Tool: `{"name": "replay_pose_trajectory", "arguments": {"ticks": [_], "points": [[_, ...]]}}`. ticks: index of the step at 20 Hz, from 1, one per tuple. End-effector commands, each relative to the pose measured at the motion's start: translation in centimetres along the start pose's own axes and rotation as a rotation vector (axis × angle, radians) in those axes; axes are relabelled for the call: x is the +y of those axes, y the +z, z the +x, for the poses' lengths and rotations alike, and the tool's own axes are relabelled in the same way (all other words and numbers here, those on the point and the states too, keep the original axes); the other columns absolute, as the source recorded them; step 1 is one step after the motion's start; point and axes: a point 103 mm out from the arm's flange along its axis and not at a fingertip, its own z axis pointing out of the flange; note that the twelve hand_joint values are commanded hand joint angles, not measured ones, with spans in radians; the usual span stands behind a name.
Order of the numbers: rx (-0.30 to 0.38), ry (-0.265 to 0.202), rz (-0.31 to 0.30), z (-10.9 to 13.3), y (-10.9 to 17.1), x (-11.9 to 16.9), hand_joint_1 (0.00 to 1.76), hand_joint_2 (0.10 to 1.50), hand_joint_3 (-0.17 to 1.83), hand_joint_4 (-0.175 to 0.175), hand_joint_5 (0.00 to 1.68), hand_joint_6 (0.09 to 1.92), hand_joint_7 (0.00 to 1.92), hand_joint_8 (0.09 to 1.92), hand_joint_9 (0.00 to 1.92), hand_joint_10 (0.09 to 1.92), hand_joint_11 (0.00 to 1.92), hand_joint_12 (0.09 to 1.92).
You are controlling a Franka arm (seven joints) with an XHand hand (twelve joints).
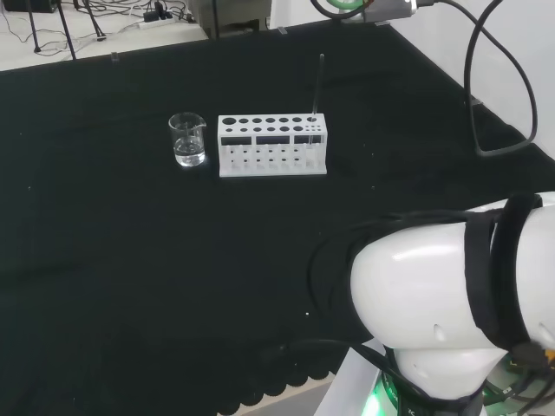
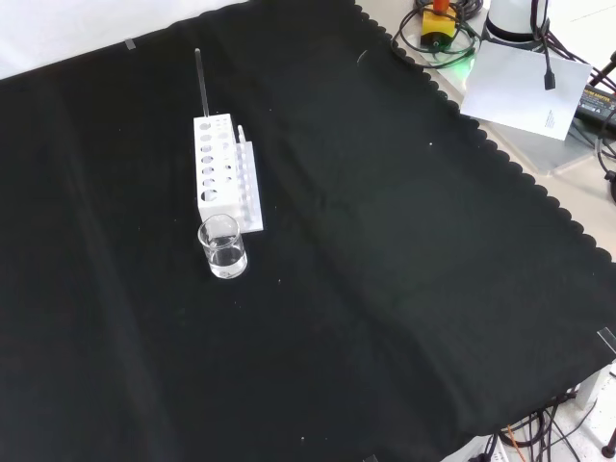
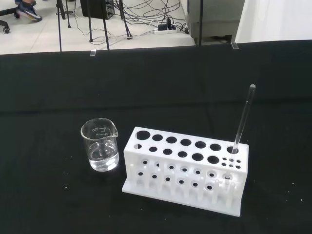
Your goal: Take the glass rod from the white test tube rack.
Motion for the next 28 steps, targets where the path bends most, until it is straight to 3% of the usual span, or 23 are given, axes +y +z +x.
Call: {"name": "replay_pose_trajectory", "arguments": {"ticks": [1, 3, 6, 15, 28], "points": [[-0.009, -0.001, -0.010, 0.0, 0.0, 0.0, 1.07, 1.04, -0.17, -0.113, 0.15, 0.29, 0.16, 0.67, 0.40, 0.78, 0.34, 1.28], [-0.004, -0.002, -0.009, 0.0, 0.1, 0.0, 0.99, 1.06, -0.17, -0.101, 0.10, 0.12, 0.03, 0.63, 0.14, 0.84, 0.08, 1.41], [-0.005, -0.003, -0.007, -0.2, 0.2, 0.3, 0.97, 1.07, -0.17, -0.098, 0.10, 0.09, 0.00, 0.64, 0.07, 0.87, 0.01, 1.45], [0.002, -0.002, -0.018, -1.7, 0.4, 3.6, 0.92, 1.09, -0.17, -0.096, 0.16, 0.09, 0.01, 0.80, 0.13, 0.91, 0.01, 1.49], [0.021, 0.020, -0.043, -6.4, 0.8, 10.5, 0.88, 1.11, -0.17, -0.105, 0.25, 0.09, 0.14, 0.87, 0.29, 0.92, 0.10, 1.49]]}}
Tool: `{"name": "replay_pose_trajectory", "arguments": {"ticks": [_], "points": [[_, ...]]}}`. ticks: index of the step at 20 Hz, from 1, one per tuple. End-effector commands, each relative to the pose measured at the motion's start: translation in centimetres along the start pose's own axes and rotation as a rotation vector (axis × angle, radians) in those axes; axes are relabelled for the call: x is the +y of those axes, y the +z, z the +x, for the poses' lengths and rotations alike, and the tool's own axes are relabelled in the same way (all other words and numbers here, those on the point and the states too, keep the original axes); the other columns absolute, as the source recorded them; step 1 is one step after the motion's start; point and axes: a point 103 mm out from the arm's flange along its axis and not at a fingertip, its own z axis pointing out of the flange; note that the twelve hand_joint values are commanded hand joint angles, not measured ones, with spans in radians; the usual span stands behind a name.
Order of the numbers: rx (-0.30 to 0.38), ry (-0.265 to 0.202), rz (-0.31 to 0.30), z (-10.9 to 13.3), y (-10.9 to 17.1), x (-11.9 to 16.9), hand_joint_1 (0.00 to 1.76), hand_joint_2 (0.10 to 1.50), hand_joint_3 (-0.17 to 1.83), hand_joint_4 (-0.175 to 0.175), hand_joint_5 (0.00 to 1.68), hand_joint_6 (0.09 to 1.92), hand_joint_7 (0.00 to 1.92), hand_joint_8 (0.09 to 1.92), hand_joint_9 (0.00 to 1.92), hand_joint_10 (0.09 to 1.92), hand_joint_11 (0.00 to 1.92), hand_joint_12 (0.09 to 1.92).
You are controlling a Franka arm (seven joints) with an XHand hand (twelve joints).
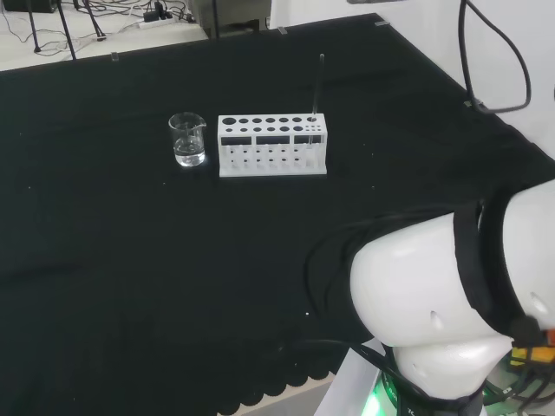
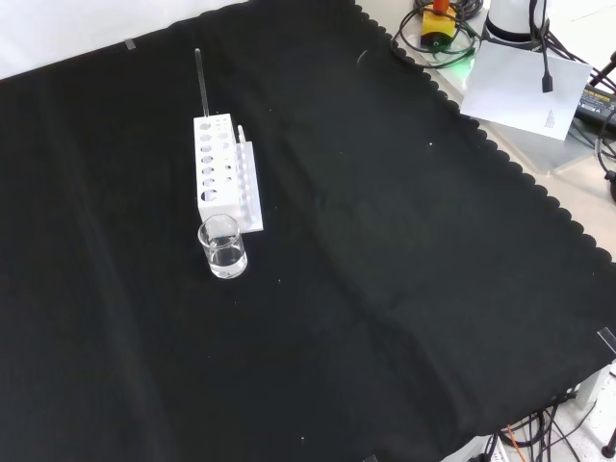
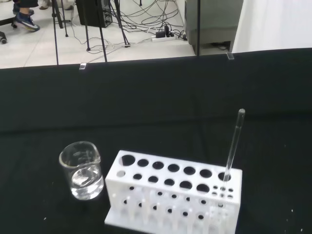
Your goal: Take the glass rod from the white test tube rack.
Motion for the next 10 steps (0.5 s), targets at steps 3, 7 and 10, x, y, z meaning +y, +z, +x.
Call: {"name": "replay_pose_trajectory", "arguments": {"ticks": [3, 7, 10], "points": [[0.006, 0.011, -0.023, -4.0, 1.2, 6.2, 0.88, 1.11, -0.17, -0.108, 0.27, 0.09, 0.17, 0.88, 0.33, 0.93, 0.13, 1.49], [0.009, 0.007, 0.000, -5.1, 2.8, 8.4, 0.87, 1.11, -0.17, -0.114, 0.31, 0.09, 0.21, 0.89, 0.38, 0.93, 0.15, 1.48], [0.001, 0.012, 0.026, -5.7, 4.2, 9.7, 0.87, 1.12, -0.17, -0.118, 0.33, 0.09, 0.24, 0.89, 0.43, 0.92, 0.20, 1.48]]}}
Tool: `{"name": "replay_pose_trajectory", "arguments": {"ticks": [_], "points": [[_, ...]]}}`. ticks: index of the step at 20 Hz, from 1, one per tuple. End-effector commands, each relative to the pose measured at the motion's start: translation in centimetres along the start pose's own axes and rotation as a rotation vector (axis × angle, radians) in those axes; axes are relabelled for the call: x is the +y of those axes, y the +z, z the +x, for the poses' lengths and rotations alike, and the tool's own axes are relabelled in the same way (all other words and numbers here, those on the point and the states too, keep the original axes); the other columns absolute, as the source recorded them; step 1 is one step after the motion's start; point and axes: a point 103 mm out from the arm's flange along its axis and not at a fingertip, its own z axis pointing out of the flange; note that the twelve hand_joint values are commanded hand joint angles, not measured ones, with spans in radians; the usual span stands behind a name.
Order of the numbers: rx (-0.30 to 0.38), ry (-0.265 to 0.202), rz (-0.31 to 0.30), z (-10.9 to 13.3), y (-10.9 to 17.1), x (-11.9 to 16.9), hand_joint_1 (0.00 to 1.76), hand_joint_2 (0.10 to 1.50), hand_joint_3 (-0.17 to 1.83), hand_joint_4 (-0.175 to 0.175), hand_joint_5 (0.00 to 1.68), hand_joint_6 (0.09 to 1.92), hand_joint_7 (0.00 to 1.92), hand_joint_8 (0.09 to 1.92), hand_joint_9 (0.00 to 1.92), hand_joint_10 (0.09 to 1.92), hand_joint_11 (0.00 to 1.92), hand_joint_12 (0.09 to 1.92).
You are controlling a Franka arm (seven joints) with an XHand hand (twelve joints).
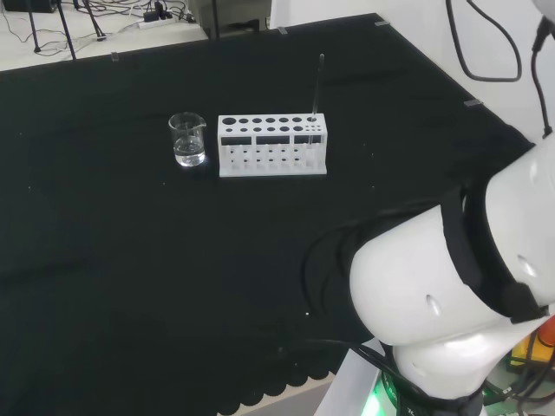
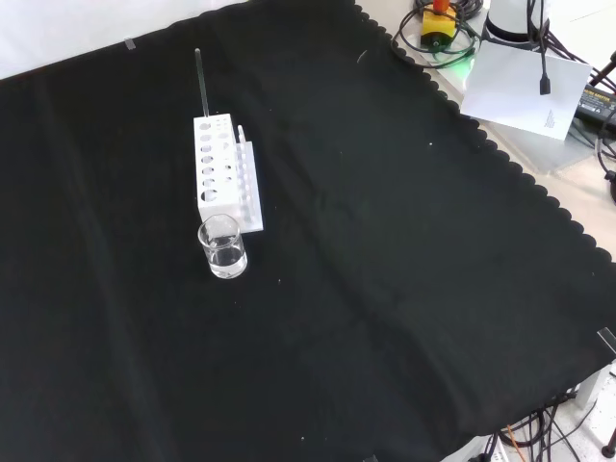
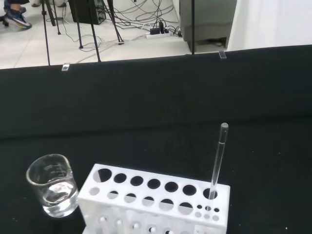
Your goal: Take the glass rod from the white test tube rack.
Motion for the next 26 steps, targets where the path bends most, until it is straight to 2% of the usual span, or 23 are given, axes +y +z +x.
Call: {"name": "replay_pose_trajectory", "arguments": {"ticks": [1, 8, 15, 17, 21, 26], "points": [[-0.003, 0.005, 0.014, -2.7, 2.2, 4.3, 0.87, 1.12, -0.17, -0.119, 0.33, 0.09, 0.25, 0.89, 0.45, 0.91, 0.21, 1.47], [0.024, -0.014, 0.051, -3.7, 5.4, 7.3, 0.86, 1.13, -0.17, -0.131, 0.40, 0.09, 0.33, 0.91, 0.51, 0.91, 0.27, 1.46], [0.014, -0.034, 0.092, -3.4, 8.6, 8.8, 0.85, 1.13, -0.17, -0.151, 0.49, 0.15, 0.46, 0.93, 0.58, 0.89, 0.29, 1.44], [0.018, -0.036, 0.099, -3.4, 9.3, 8.9, 0.85, 1.14, -0.17, -0.158, 0.48, 0.24, 0.51, 0.93, 0.62, 0.88, 0.31, 1.44], [0.016, -0.048, 0.104, -3.2, 10.8, 9.1, 0.85, 1.14, -0.17, -0.169, 0.38, 0.55, 0.59, 0.95, 0.67, 0.88, 0.33, 1.44], [0.011, -0.054, 0.122, -3.2, 12.5, 9.4, 0.85, 1.14, -0.17, -0.175, 0.36, 0.69, 0.63, 0.96, 0.72, 0.89, 0.36, 1.43]]}}
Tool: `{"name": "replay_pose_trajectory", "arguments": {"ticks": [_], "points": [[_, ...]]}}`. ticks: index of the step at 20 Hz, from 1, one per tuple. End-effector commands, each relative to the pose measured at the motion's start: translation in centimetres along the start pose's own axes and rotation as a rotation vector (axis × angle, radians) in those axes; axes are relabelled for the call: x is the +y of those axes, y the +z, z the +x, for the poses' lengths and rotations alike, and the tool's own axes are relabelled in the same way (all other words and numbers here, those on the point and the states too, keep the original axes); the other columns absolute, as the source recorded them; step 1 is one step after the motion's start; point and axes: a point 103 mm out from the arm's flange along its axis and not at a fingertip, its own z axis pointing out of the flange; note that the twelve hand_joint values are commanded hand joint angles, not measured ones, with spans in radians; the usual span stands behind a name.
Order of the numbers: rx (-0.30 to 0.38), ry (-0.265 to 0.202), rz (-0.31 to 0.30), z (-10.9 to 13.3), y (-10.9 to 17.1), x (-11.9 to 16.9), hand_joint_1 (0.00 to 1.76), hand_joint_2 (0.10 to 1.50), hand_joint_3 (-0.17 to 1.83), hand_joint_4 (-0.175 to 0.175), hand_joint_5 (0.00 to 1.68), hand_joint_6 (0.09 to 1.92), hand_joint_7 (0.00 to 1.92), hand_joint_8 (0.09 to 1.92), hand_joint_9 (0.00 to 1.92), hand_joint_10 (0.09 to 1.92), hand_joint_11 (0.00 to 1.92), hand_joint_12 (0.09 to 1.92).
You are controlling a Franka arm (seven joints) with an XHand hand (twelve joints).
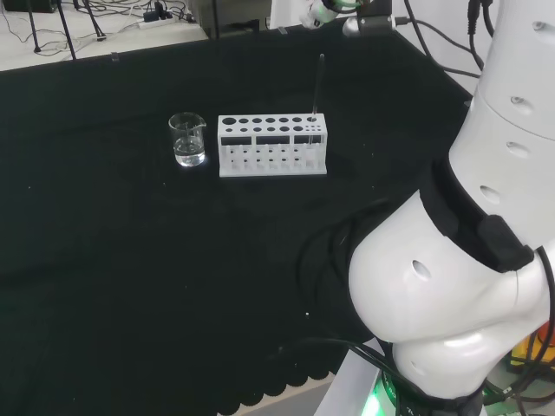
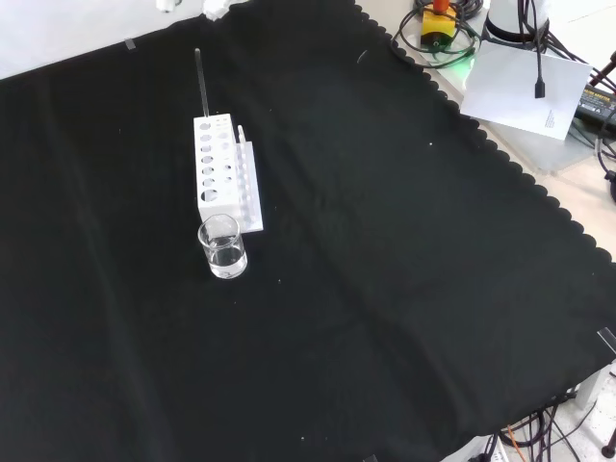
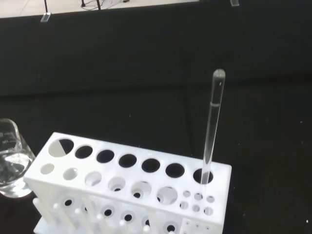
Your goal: Take the glass rod from the white test tube rack.
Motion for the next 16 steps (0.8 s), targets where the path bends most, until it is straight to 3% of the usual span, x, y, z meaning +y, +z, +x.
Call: {"name": "replay_pose_trajectory", "arguments": {"ticks": [1, 16], "points": [[-0.003, -0.009, 0.020, 0.0, 2.1, 0.5, 0.85, 1.14, -0.17, -0.175, 0.37, 0.70, 0.64, 0.97, 0.73, 0.89, 0.37, 1.43], [-0.003, 0.015, 0.080, -1.3, 6.6, 1.9, 0.84, 1.15, -0.17, -0.175, 0.36, 0.76, 0.72, 0.99, 0.83, 0.92, 0.43, 1.42]]}}
